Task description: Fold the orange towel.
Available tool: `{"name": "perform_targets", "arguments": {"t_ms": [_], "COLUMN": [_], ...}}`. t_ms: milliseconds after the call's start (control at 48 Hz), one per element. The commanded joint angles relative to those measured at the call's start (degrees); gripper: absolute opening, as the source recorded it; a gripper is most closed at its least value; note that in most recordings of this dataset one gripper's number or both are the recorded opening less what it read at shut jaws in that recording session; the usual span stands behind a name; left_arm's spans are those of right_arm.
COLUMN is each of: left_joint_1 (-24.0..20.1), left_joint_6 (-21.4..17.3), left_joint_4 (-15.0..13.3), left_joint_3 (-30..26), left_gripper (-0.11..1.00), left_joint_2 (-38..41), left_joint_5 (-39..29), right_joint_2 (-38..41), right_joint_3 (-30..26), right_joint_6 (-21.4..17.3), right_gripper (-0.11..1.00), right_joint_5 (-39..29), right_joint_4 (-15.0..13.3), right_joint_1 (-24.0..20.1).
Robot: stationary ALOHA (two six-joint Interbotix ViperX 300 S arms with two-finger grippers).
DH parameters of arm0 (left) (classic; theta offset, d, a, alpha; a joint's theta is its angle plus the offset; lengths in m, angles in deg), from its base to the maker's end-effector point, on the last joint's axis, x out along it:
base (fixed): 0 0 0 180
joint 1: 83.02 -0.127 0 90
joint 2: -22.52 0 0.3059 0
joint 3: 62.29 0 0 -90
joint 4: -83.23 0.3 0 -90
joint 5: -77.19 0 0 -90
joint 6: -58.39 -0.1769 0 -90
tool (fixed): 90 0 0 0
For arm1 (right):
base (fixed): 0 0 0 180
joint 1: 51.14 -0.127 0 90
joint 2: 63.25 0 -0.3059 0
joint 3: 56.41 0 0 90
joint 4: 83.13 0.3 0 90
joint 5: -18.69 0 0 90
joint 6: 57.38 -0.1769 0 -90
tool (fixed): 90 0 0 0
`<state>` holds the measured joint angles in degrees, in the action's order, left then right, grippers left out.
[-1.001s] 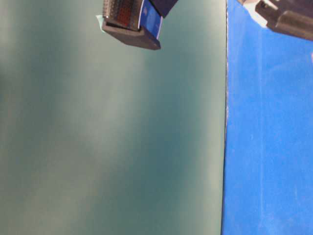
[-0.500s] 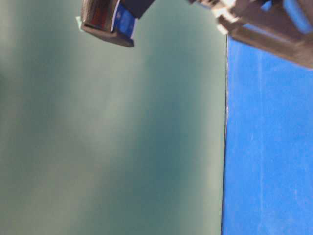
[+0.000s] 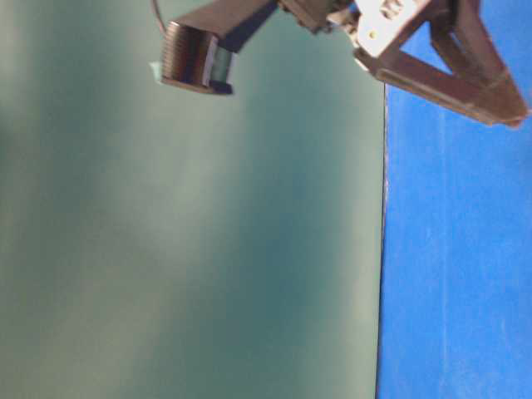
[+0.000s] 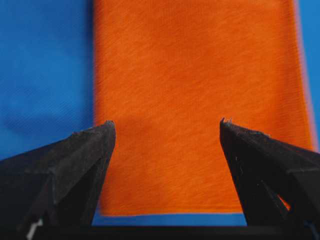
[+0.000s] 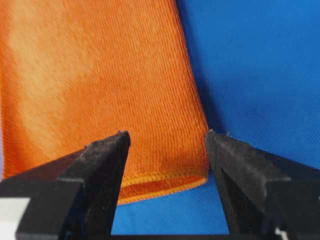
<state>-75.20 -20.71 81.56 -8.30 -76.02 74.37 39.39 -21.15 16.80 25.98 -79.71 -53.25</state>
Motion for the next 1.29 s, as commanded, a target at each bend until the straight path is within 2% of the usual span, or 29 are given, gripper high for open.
{"name": "perform_targets", "arguments": {"t_ms": [0, 209, 313, 563, 626, 688, 751, 813, 876, 917, 1084, 1272], "left_joint_1": [-1.67, -3.78, -4.31, -4.31, -4.31, -4.31, -4.39, -4.48, -4.75, -5.19, -5.71, -5.80], "left_joint_6": [-0.26, -0.26, -0.18, -0.18, -0.18, -0.09, -0.09, -0.18, -0.18, -0.18, -0.35, -0.09], "left_joint_4": [0.09, 0.00, 0.00, 0.09, 0.09, 0.09, 0.09, 0.09, 0.00, 0.09, 0.09, 0.00], "left_joint_3": [0.18, 0.88, 0.97, 1.05, 0.97, 0.88, 0.70, 0.70, 0.62, 0.62, -0.09, -2.72], "left_gripper": [0.79, 0.79, 0.74, 0.43, 0.38, 0.33, 0.26, 0.15, 0.04, 0.01, 0.01, 0.01], "left_joint_2": [1.23, 5.45, 6.59, 6.68, 6.77, 6.77, 6.77, 6.68, 6.50, 6.24, 3.87, -2.11], "left_joint_5": [0.35, 0.79, 0.70, 0.44, 0.09, -0.44, -1.14, -1.67, -1.85, -2.02, -3.96, -11.25], "right_joint_2": [0.88, 5.27, 5.71, 5.71, 5.71, 5.71, 5.71, 5.63, 5.71, 5.63, 3.78, -1.23], "right_joint_3": [-1.32, -2.46, -2.37, -2.29, -2.37, -2.37, -2.29, -2.37, -2.46, -2.46, -2.46, -2.20], "right_joint_6": [0.18, -0.18, -0.26, -0.26, -0.18, -0.26, -0.18, -0.18, -0.18, -0.18, -0.44, -0.44], "right_gripper": [0.64, 0.64, 0.63, 0.58, 0.49, 0.33, 0.12, 0.02, 0.02, 0.02, 0.02, 0.02], "right_joint_5": [0.09, 0.09, 0.00, 0.00, -0.09, 0.00, 0.00, 0.00, 0.18, 0.26, 0.00, -1.05], "right_joint_4": [-0.18, 0.18, 0.26, 0.09, 0.00, 0.00, 0.00, 0.09, 0.09, 0.09, 0.26, 0.26], "right_joint_1": [0.88, 1.05, 1.05, 1.05, 1.05, 0.97, 0.97, 0.97, 0.97, 0.97, 0.97, 0.97]}}
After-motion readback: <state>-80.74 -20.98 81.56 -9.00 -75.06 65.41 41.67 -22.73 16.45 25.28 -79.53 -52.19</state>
